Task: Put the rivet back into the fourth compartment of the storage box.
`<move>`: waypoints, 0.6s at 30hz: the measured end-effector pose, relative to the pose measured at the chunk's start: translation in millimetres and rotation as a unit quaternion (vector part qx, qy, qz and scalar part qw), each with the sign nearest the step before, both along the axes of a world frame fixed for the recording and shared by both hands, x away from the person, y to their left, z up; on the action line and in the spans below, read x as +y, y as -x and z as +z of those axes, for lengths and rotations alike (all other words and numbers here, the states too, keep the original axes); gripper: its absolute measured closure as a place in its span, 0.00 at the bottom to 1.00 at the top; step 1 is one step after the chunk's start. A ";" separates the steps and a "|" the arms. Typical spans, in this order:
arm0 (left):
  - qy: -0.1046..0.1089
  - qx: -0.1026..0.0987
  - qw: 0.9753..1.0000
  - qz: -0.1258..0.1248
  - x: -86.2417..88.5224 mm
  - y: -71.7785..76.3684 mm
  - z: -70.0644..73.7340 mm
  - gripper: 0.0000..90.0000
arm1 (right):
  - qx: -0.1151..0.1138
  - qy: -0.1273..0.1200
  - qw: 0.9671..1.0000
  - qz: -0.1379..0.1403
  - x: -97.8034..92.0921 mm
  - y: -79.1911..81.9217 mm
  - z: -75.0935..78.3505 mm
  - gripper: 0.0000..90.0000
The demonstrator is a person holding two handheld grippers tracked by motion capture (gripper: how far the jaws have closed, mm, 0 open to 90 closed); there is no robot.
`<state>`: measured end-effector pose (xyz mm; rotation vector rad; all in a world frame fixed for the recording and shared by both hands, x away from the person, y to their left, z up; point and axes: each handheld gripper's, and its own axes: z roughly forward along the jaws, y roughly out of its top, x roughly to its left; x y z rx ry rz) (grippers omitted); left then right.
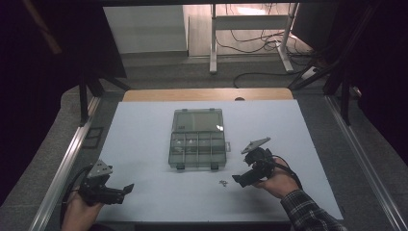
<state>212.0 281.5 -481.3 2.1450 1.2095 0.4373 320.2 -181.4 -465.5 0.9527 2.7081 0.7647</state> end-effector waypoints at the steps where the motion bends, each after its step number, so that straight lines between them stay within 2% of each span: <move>1: 0.000 0.000 1.000 0.000 -0.1 0.0 -0.1 0.00 | -0.001 0.005 1.000 0.004 2.0 -0.6 -1.2 0.00; 2: -0.001 0.001 1.000 0.000 -0.2 0.0 -0.2 0.00 | 0.000 0.014 1.000 0.006 6.2 -1.4 -3.6 0.00; 10: -0.006 0.004 1.000 -0.003 -1.3 -0.2 -0.9 0.00 | 0.010 0.034 0.999 0.016 20.5 -2.9 -9.5 0.09; 15: -0.012 0.007 1.000 -0.009 -2.9 -0.4 -1.7 0.00 | 0.034 0.046 0.998 0.035 31.4 -2.3 -14.4 0.27; 16: -0.013 0.007 1.000 -0.011 -3.4 -0.4 -1.9 0.00 | 0.038 0.047 0.997 0.041 33.5 -1.7 -15.1 0.32; 17: -0.014 0.008 1.000 -0.013 -3.8 -0.4 -2.0 0.00 | 0.041 0.053 0.996 0.052 37.3 -0.8 -16.0 0.45; 18: -0.014 0.008 1.000 -0.013 -3.8 -0.4 -2.0 0.00 | 0.041 0.053 0.996 0.052 37.3 -0.8 -16.0 0.45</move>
